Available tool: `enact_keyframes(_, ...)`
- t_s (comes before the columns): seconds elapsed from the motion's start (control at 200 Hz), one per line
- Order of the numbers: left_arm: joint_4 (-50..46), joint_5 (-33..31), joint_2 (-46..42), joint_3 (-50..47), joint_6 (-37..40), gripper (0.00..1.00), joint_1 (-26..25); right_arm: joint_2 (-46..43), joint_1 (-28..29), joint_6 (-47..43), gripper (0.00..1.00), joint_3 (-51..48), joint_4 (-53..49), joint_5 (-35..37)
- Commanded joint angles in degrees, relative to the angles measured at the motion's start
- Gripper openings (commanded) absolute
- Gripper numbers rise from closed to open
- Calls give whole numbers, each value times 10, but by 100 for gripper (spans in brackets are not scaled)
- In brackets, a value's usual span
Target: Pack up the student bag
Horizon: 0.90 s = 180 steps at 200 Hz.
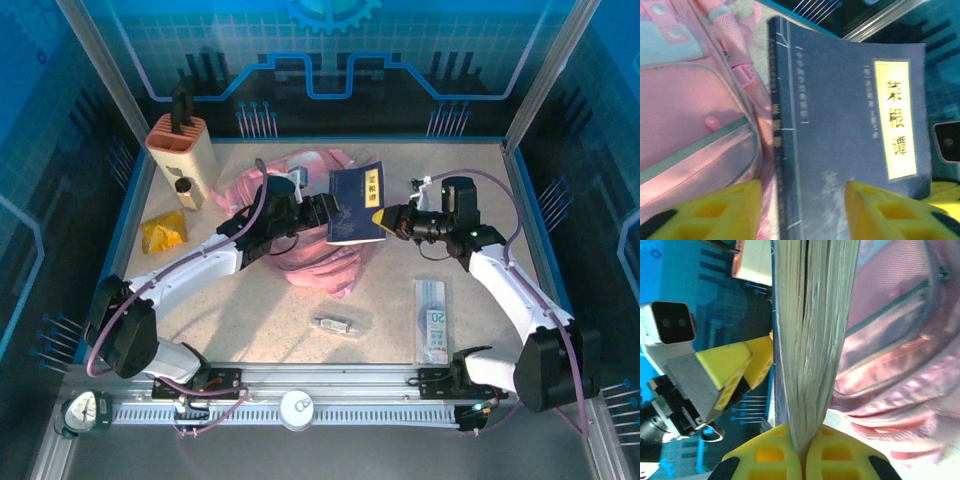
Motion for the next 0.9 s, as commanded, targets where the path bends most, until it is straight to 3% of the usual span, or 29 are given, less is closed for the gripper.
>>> enact_keyframes(0.0, -101, -7, -7, 24, 148, 54, -3, -37, -23, -81, 0, 14, -91, 24)
enact_keyframes(0.105, -177, -8, 24, 41, 229, 60, -8, -55, -43, -117, 0, 1, -139, 34)
enact_keyframes(0.315, -199, -104, 74, 45, 370, 69, -66, -85, -80, -170, 0, -36, -207, 56)
enact_keyframes(0.71, -220, -161, 210, 125, 446, 75, -82, -98, -157, -202, 0, -63, -234, 29)
enact_keyframes(0.896, -210, -153, 236, 141, 445, 66, -82, -92, -157, -194, 0, -69, -220, 21)
